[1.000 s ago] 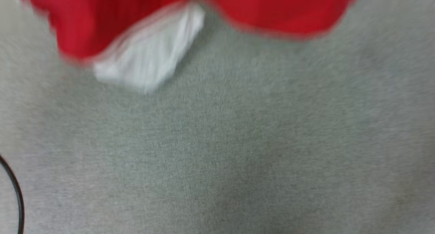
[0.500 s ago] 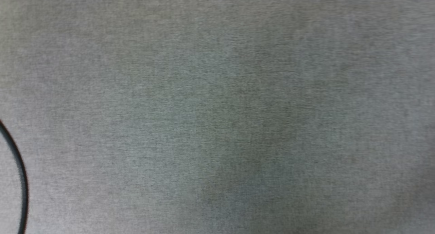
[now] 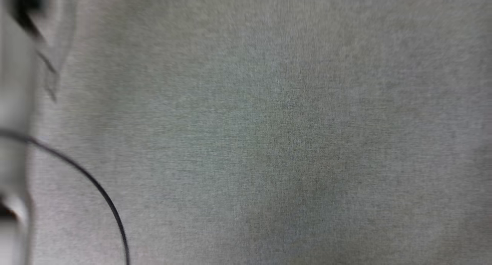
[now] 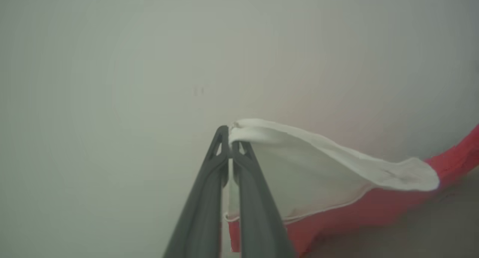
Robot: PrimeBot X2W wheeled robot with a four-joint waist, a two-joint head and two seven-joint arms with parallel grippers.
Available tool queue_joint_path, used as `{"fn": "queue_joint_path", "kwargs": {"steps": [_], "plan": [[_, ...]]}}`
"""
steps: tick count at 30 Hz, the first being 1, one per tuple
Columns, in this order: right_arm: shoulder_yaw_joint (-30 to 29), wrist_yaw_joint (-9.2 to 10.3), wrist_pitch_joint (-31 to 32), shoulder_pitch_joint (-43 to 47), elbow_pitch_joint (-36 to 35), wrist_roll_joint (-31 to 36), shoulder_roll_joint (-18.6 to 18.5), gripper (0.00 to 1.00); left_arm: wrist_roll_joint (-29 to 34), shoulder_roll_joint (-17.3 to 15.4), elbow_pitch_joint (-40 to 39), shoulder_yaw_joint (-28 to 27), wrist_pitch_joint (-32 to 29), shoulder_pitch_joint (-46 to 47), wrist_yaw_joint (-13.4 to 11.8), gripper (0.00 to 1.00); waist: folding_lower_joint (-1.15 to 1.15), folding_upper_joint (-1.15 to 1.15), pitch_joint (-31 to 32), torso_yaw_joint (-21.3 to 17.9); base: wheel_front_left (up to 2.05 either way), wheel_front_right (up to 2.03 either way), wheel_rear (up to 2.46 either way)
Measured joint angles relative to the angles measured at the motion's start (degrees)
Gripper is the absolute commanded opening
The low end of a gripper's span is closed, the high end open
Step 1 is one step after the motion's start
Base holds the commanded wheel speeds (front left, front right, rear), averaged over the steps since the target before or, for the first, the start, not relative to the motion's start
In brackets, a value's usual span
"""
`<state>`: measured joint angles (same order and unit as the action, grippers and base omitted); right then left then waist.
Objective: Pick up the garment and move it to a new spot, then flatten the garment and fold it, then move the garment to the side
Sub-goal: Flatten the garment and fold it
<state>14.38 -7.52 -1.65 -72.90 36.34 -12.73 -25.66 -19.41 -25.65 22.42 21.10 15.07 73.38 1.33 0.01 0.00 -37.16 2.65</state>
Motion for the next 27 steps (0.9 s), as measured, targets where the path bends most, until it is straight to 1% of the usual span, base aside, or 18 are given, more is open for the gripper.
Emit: {"fn": "queue_joint_path", "kwargs": {"steps": [2, 5, 7, 10, 13, 17, 21, 25, 27], "plan": [[1.22, 0.00, -0.62, 4.26, 1.18, -0.70, 0.34, 0.00, -0.22, 1.01, -1.22, -0.64, 0.00, -7.37, -0.32, 0.00, 0.00, 0.00, 1.90, 0.25, 0.00, 0.00, 0.00], [4.75, 0.00, -1.11, 10.58, 2.31, -2.27, 0.47, 0.00, -0.85, 1.55, -2.21, -1.18, 0.00, -18.28, 0.19, 0.00, -0.01, 0.00, 5.19, 0.58, 0.00, 0.00, 0.00], [6.76, 0.00, -1.53, 15.00, 3.08, -3.66, 0.24, 0.00, -1.36, 1.55, -2.22, -1.04, 0.00, -24.76, 0.98, 0.00, -0.01, 0.00, 7.58, 0.78, 0.00, 0.00, 0.00], [8.88, 0.00, -1.53, 20.69, 3.72, -7.03, -0.73, 0.00, -1.55, 1.20, -1.91, 0.38, 0.00, -33.89, 1.41, 0.00, -0.02, 0.00, 11.39, 1.07, 0.00, 0.00, 0.00], [10.79, 0.00, -0.79, 26.22, 4.23, -10.85, -1.77, 0.00, -2.60, -0.11, -1.52, 1.82, -1.13, -41.85, 2.22, 0.00, -0.02, 0.00, 15.29, 1.34, 0.00, 0.00, 0.00], [13.13, 0.00, 0.18, 33.14, 3.31, -16.25, -3.56, 0.00, -4.50, -1.48, -2.92, 2.96, -3.78, -50.70, 2.52, 0.00, -0.03, 0.00, 20.06, 1.74, 0.00, 0.00, 0.00], [14.12, -0.01, 0.32, 39.01, 1.33, -20.79, -5.31, 0.00, -6.68, -3.47, -6.37, 3.18, -6.50, -58.45, 2.36, 0.00, -0.03, 0.00, 24.15, 2.16, 0.00, 0.00, 0.00], [13.54, -0.01, -0.16, 45.40, -0.71, -24.80, -6.15, 0.00, -10.96, -3.93, -10.74, 3.14, -10.42, -65.90, 2.18, 0.00, -0.03, 0.00, 27.79, 2.66, 0.00, 0.00, 0.00], [13.70, -0.01, 0.15, 48.93, -2.03, -25.96, -6.55, 0.00, -11.78, -5.03, -13.28, 3.21, -12.11, -69.14, 1.67, 0.00, -0.03, 0.00, 29.53, 2.84, 0.00, 0.00, 0.00]]}}
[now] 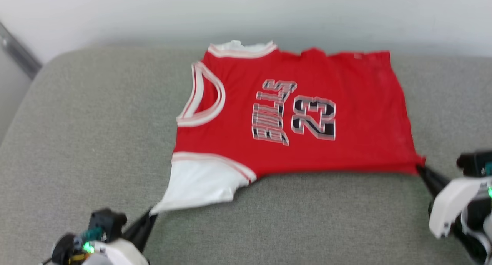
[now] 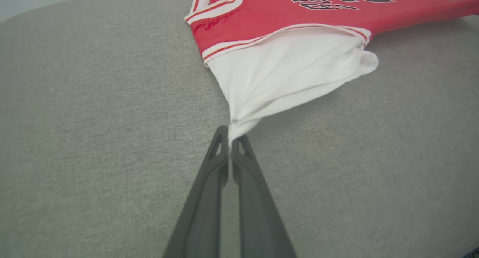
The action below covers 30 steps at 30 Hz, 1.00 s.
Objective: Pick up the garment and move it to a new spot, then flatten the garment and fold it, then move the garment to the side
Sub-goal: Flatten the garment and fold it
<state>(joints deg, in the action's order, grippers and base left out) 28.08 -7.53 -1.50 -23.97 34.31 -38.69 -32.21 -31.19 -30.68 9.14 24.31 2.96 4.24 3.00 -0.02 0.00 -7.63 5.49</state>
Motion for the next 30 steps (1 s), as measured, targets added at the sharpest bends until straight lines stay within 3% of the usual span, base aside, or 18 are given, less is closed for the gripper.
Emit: {"fn": "queue_joint_path", "kwargs": {"steps": [10, 15, 22, 30], "plan": [[-2.38, 0.00, 5.50, 16.44, -9.61, -6.56, -2.80, 0.00, -6.09, -3.23, -10.74, 1.72, -8.12, -15.51, -1.98, 0.00, 0.00, 0.00, 5.90, -0.78, 0.00, 0.00, 0.00], [-4.53, 0.01, 7.73, 21.82, -14.61, -7.66, -3.48, 0.00, -7.08, -3.99, -13.69, 1.80, -8.71, -19.30, -2.85, 0.00, 0.01, 0.00, 6.24, -1.72, 0.00, 0.00, 0.00], [-8.99, 0.02, 10.62, 23.24, -20.27, -8.12, -2.45, 0.00, -8.35, -3.45, -17.24, -1.87, -6.43, -17.35, -4.98, 0.00, 0.01, 0.00, 5.69, -2.62, 0.00, 0.00, 0.00], [-13.19, 0.02, 15.41, 18.86, -26.46, -5.61, -2.55, 0.00, -6.76, -3.99, -20.64, -4.24, -5.17, -7.29, -3.98, 0.00, 0.03, 0.00, 1.22, -3.19, 0.00, 0.00, 0.00]]}}
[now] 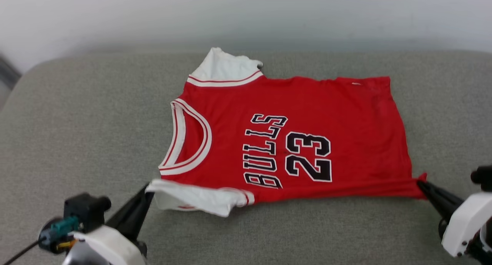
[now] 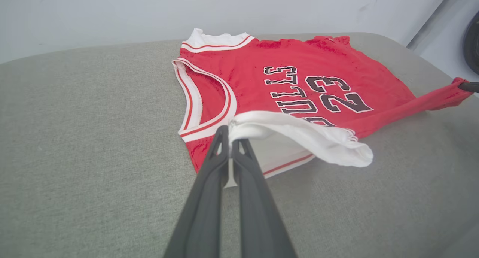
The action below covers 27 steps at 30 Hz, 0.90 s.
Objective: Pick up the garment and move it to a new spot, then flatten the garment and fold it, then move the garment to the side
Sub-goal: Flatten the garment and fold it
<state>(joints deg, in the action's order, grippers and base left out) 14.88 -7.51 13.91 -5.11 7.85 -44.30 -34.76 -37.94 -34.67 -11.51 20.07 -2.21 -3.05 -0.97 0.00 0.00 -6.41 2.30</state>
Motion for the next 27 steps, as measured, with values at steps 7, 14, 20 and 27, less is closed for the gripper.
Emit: {"fn": "queue_joint_path", "kwargs": {"steps": [7, 14, 20, 27], "plan": [[-0.85, 0.00, 4.22, -6.51, -1.33, 3.77, 0.74, 0.00, 2.01, 0.51, 3.09, -0.19, -0.13, 10.90, 1.36, 0.00, 0.01, 0.00, -6.30, -0.16, 0.00, 0.00, 0.00], [-0.33, 0.00, 6.38, -13.20, 2.27, 7.08, 2.47, 0.00, 3.36, 2.60, 12.14, 1.59, -1.20, 20.90, 3.20, 0.00, 0.01, 0.00, -12.38, -0.22, 0.00, 0.00, 0.00], [1.11, 0.00, 6.16, -17.01, 6.19, 8.54, 3.47, 0.00, 5.56, 4.39, 20.98, 3.32, 0.47, 26.55, 4.37, 0.00, 0.01, 0.00, -15.81, -0.14, 0.00, 0.00, 0.00], [2.43, -0.03, 4.39, -19.61, 10.48, 9.36, 4.36, 0.41, 6.49, 7.15, 31.49, 4.72, 2.52, 29.53, 4.44, 1.00, 0.01, 0.00, -16.06, 0.05, 0.00, 0.00, 0.00]]}}
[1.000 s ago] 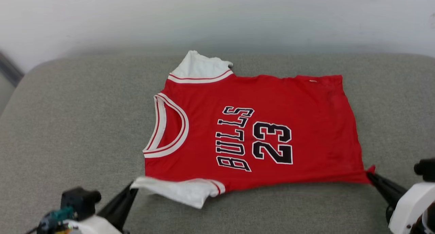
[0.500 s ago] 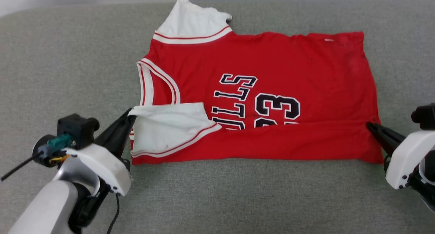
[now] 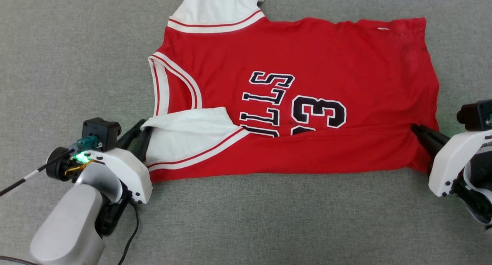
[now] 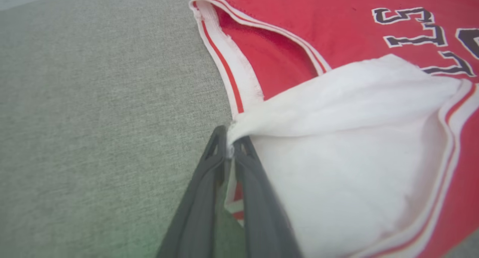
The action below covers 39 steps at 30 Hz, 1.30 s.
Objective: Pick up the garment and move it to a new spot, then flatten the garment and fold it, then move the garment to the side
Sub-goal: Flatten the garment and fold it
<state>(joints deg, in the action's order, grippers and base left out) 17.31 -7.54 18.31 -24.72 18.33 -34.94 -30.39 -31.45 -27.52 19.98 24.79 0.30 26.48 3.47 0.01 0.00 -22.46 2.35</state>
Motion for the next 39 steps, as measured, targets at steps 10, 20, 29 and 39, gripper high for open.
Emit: {"fn": "queue_joint_path", "kwargs": {"steps": [10, 20, 29, 39], "plan": [[1.12, 0.03, -0.05, 0.75, 2.54, 2.14, 1.64, 1.00, -1.01, 2.09, 6.13, 0.13, 2.89, -1.38, -0.49, 1.00, 0.00, 0.00, 5.19, -0.22, 0.00, 0.00, 0.00], [-8.13, 0.04, 6.90, 8.92, -1.36, 6.50, 6.70, 1.00, -3.89, -0.55, -3.13, -0.76, -4.39, -12.41, -6.68, 1.00, -0.02, 0.00, 11.72, -1.19, 0.00, 0.00, 0.00], [-17.62, 0.04, 12.26, 15.62, -11.55, 10.73, 15.37, 1.00, -5.08, -2.22, -14.84, -1.83, -9.20, -19.19, -13.07, 1.00, -0.02, 0.00, 11.43, -2.86, 0.00, 0.00, 0.00], [-19.79, 0.04, 14.86, 17.17, -18.37, 13.03, 18.86, 1.00, -6.30, -3.56, -22.23, -4.00, -10.31, -21.62, -15.92, 1.00, -0.02, 0.00, 9.06, -4.40, 0.00, 0.00, 0.00]]}}
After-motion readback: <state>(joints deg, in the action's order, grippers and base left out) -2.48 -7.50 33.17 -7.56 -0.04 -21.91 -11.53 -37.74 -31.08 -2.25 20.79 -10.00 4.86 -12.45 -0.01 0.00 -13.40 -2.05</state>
